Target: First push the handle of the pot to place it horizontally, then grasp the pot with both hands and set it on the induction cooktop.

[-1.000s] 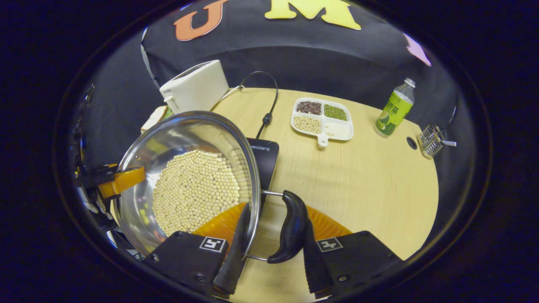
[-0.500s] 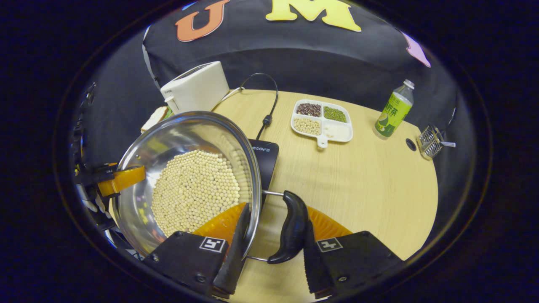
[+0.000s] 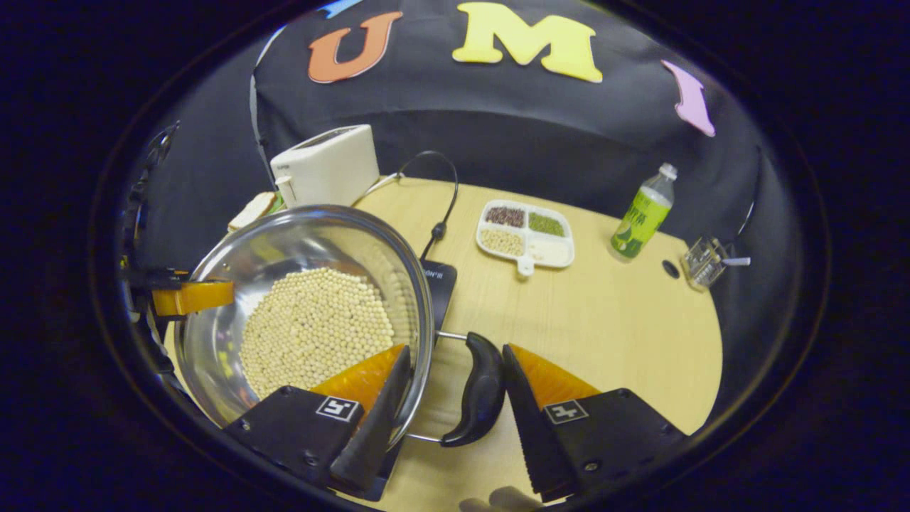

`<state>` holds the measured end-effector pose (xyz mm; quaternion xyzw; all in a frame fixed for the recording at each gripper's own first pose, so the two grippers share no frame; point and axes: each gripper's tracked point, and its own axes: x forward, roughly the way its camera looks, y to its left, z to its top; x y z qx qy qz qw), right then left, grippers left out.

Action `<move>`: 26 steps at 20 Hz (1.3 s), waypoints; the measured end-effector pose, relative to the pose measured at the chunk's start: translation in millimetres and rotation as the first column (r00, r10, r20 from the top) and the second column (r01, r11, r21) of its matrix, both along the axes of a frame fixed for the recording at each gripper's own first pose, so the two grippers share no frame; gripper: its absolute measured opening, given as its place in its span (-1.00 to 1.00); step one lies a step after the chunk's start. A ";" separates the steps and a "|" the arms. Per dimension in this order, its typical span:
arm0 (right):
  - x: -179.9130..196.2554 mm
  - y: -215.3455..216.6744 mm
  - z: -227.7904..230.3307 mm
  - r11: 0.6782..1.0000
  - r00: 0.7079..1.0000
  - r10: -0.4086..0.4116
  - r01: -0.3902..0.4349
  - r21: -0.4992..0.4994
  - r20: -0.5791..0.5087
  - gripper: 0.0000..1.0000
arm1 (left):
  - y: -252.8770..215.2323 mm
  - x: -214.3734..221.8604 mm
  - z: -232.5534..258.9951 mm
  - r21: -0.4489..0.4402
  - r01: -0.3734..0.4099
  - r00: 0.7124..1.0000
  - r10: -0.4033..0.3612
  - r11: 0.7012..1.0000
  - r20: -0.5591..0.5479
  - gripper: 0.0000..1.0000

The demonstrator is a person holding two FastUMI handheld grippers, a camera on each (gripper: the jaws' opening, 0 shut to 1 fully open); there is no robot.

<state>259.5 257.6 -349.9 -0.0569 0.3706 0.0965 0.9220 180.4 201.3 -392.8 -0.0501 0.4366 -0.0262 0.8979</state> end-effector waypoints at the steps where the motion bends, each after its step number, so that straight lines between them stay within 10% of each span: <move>1: -2.3 2.5 4.4 1.000 1.000 0.021 -0.021 -0.016 0.015 0.66 | 10.1 3.6 10.2 0.057 -0.006 0.998 0.002 0.998 0.058 0.34; 2: -5.7 3.8 7.0 0.999 0.999 0.041 -0.040 -0.021 0.020 0.68 | 17.5 9.5 21.6 0.109 -0.016 0.994 0.003 0.994 0.112 0.29; 3: -6.4 3.5 9.5 0.999 0.999 0.038 -0.037 -0.031 0.030 0.84 | 18.3 6.9 30.8 0.140 -0.022 0.988 0.001 0.990 0.153 0.96; 26: -128.3 -95.5 207.7 0.996 0.951 -0.004 -0.023 0.085 0.308 0.91 | -83.3 -96.4 229.2 0.140 -0.090 0.884 0.014 0.986 0.468 0.94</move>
